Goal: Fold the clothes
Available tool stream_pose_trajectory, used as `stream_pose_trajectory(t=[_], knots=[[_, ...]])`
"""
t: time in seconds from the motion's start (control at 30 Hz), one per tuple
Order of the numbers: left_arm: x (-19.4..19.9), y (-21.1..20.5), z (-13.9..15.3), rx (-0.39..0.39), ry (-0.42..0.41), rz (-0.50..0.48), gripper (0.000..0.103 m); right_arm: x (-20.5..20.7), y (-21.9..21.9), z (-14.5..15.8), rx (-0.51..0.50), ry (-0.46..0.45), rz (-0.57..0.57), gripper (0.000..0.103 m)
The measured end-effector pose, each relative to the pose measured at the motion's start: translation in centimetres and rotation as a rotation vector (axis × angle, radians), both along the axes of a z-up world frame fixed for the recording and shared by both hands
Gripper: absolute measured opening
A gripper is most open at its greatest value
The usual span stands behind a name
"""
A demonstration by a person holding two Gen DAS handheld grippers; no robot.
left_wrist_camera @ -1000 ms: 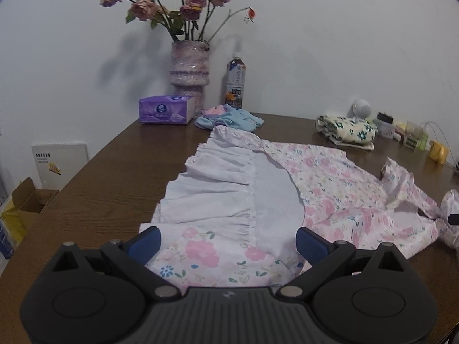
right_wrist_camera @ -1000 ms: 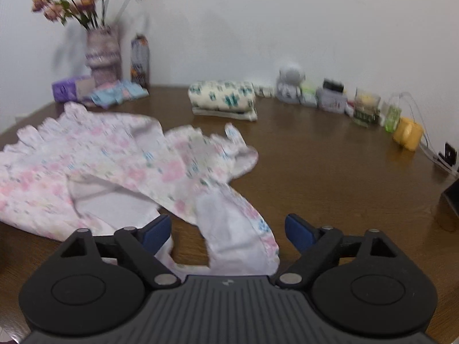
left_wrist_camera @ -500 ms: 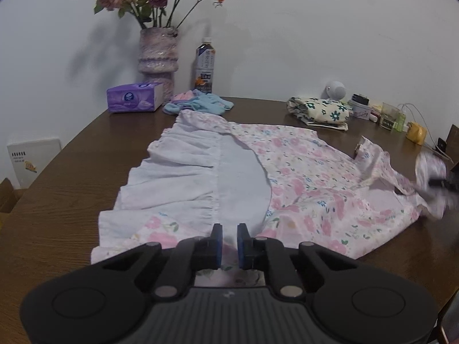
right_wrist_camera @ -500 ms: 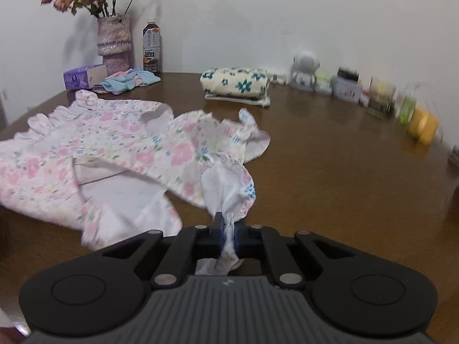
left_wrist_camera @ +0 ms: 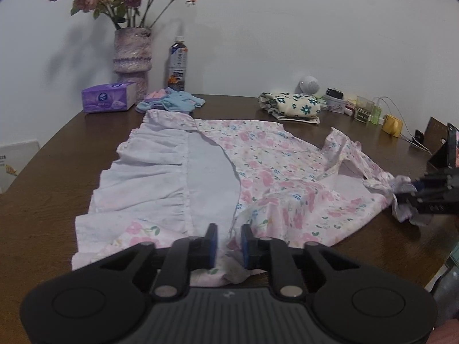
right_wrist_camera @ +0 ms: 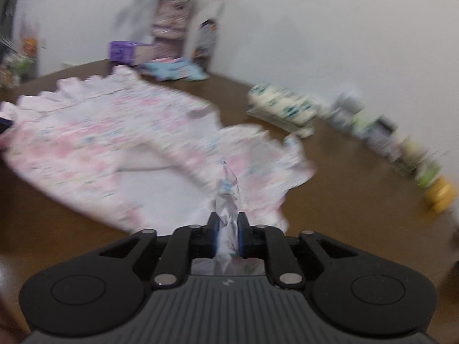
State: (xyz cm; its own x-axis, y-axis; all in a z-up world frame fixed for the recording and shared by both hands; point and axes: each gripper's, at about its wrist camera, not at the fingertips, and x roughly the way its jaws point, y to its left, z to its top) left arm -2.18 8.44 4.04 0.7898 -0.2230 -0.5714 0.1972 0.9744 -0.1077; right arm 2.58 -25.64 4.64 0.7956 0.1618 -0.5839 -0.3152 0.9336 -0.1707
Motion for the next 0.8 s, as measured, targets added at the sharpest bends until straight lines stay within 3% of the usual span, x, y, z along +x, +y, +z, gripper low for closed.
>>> stream_pose_trajectory(t=[0.07, 0.17, 0.23, 0.4, 0.57, 0.63, 0.7, 0.73, 0.8], knots=[[0.0, 0.7, 0.2, -0.011, -0.002, 0.027, 0.033, -0.4, -0.9, 0.2, 0.087, 0.023, 0.007, 0.035], [0.0, 1.7, 0.5, -0.028, -0.008, 0.060, 0.034, -1.0, -2.3, 0.5, 0.218, 0.059, 0.018, 0.050], [0.0, 2.1, 0.7, -0.037, -0.013, 0.075, 0.034, -1.2, -3.0, 0.6, 0.282, 0.078, 0.017, 0.053], [0.1, 2.5, 1.1, -0.038, -0.023, 0.099, 0.035, -0.7, -3.7, 0.1, 0.285, 0.098, -0.051, 0.054], [0.1, 0.9, 1.4, -0.023, -0.030, 0.006, 0.045, -0.1, -4.4, -0.4, 0.287, 0.119, -0.118, 0.054], [0.3, 0.1, 1.5, -0.006, -0.031, -0.027, 0.045, 0.1, -4.7, -0.6, 0.288, 0.127, -0.145, 0.052], [0.7, -0.3, 1.4, 0.004, -0.027, -0.041, 0.045, 0.3, -5.0, -0.8, 0.288, 0.135, -0.173, 0.021], [0.9, -0.5, 1.4, 0.007, -0.024, -0.046, 0.046, 0.4, -5.2, -0.9, 0.289, 0.139, -0.186, 0.017], [1.1, -0.6, 1.2, 0.013, -0.021, -0.050, 0.046, 0.3, -5.3, -0.9, 0.282, 0.131, -0.213, 0.019]])
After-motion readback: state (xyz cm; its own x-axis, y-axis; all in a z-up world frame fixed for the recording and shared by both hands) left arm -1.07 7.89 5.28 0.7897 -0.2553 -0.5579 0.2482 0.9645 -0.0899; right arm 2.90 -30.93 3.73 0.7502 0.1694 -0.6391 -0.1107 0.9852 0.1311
